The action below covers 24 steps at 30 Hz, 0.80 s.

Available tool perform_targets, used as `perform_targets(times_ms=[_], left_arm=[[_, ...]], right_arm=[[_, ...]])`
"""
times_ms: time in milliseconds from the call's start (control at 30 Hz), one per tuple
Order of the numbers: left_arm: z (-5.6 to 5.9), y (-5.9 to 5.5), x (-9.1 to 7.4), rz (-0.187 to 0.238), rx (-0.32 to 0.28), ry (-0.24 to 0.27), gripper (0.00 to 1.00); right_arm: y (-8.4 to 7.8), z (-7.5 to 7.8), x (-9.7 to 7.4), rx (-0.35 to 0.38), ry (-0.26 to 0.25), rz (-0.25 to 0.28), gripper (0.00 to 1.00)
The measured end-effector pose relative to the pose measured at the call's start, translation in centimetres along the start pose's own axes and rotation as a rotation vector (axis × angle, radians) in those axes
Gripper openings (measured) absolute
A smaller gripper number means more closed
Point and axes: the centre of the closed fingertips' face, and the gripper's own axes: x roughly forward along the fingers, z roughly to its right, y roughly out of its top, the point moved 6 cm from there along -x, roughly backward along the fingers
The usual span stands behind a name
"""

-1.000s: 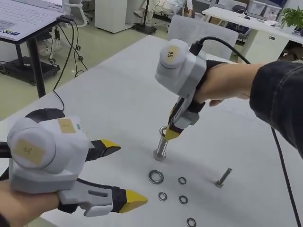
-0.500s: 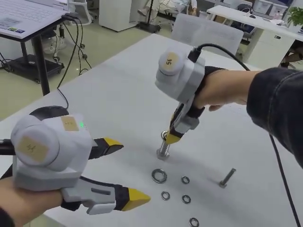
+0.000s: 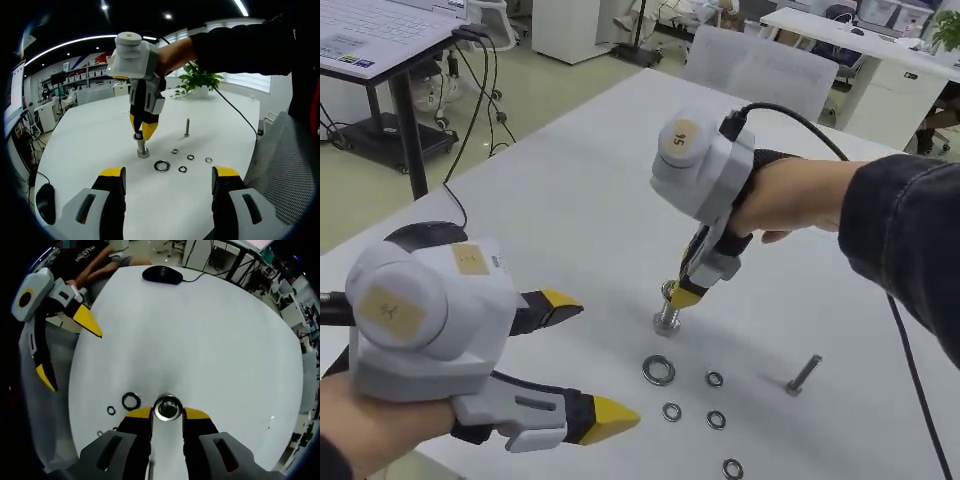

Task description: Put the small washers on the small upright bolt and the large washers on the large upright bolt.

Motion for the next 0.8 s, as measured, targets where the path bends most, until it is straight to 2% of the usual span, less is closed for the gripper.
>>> perform_targets(times_ms=[800], left_arm=[[-0.2,0.0,0.2,-0.003,-0.006,-0.001,0.69]], right_arm=[[-0.5,-0.1,1.9,0.03,0.018,-0.002,0.23]])
